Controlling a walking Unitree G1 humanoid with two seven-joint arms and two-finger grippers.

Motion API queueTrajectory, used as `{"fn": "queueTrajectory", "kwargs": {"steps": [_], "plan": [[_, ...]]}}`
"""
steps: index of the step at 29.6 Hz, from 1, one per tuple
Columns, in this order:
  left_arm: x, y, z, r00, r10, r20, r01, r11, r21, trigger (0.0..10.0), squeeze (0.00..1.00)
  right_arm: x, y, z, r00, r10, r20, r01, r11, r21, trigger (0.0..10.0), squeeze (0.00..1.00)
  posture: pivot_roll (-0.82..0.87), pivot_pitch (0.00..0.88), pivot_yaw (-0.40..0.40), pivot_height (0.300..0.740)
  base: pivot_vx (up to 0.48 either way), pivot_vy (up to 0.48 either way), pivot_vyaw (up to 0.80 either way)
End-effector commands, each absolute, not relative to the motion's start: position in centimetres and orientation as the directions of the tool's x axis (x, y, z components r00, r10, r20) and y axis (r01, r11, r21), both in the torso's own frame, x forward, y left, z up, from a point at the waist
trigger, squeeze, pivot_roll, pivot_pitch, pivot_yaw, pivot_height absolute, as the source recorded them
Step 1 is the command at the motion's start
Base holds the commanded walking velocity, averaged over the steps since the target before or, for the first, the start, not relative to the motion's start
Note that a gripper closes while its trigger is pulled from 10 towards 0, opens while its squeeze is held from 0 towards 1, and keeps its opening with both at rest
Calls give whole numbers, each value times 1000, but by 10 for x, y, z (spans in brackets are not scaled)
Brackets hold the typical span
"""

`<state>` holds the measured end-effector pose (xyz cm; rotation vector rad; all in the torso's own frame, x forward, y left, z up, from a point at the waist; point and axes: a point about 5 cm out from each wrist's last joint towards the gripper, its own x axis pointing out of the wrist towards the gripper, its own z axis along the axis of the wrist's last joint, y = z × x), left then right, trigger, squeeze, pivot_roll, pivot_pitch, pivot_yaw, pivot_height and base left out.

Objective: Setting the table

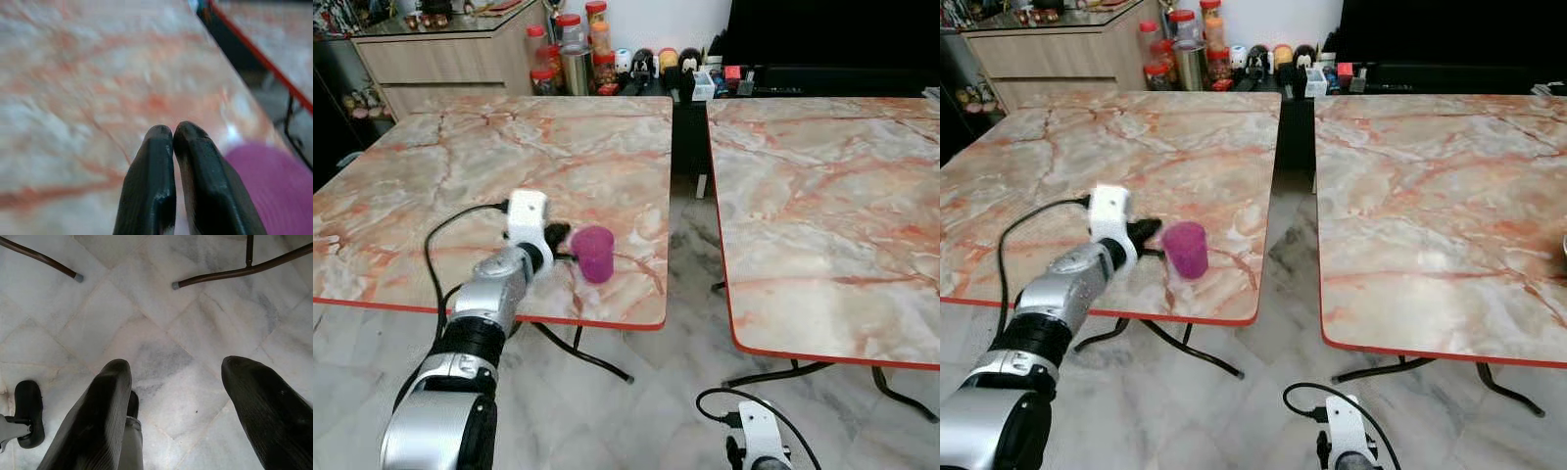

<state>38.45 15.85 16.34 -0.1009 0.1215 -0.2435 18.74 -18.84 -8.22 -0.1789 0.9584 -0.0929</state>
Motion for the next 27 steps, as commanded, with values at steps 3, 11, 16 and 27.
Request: {"fn": "queueTrajectory", "kwargs": {"steps": [3, 11, 16, 27], "plan": [[382, 159, 158, 959, -251, -133, 237, 965, -113, 0, 0, 188, -187, -82, 571, -155, -806, 1, 982, -188, 10000, 0, 2, 0, 48, 740, 0, 0, 0], [380, 151, 161, 955, -282, -88, 277, 958, -72, 10000, 0, 190, -188, -81, 574, -154, -804, -8, 981, -194, 10000, 0, 1, 0, 44, 740, 0, 0, 0], [379, 147, 161, 946, -312, -90, 302, 947, -110, 10000, 1000, 189, -188, -81, 575, -152, -804, -14, 981, -196, 10000, 0, 0, 0, 46, 740, 0, 0, 0], [377, 139, 154, 918, -367, -150, 357, 930, -87, 10000, 1000, 188, -186, -82, 572, -146, -807, -21, 981, -193, 10000, 0, 0, 0, 52, 740, 0, 0, 0]]}}
